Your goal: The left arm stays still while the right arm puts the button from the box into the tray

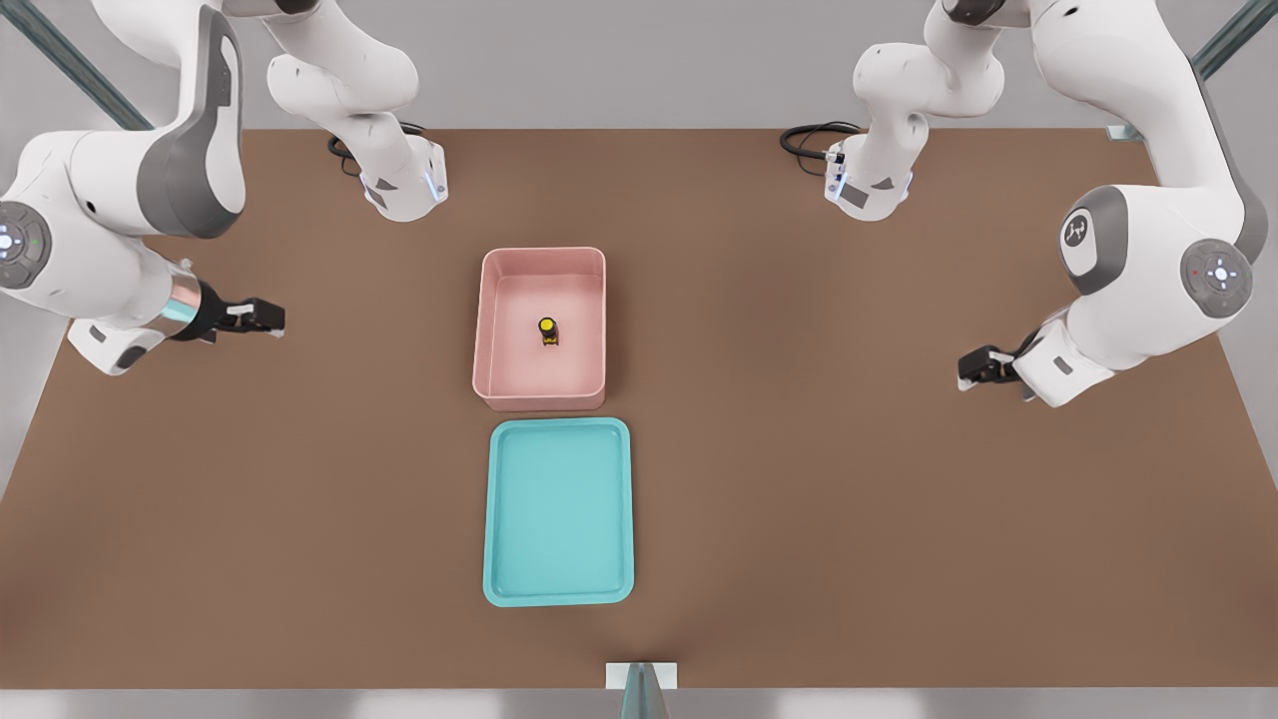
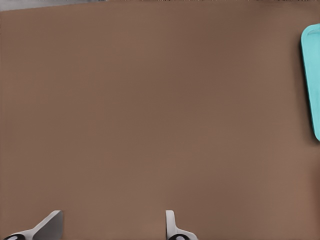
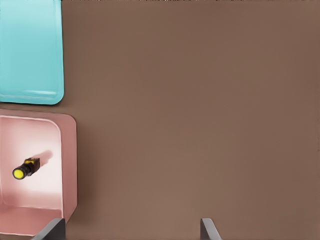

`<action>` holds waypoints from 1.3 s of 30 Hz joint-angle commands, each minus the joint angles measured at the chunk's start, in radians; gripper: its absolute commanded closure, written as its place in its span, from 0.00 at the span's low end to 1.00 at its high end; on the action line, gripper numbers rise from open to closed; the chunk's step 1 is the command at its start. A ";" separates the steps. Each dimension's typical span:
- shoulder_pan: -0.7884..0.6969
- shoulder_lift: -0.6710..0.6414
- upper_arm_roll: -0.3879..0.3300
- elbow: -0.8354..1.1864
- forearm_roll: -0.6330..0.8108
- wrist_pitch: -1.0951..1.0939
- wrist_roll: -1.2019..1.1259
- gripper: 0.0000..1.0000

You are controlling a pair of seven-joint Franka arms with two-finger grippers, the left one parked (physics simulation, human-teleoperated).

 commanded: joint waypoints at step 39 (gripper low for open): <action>0.685 0.119 0.019 -0.689 0.123 0.998 0.825 0.00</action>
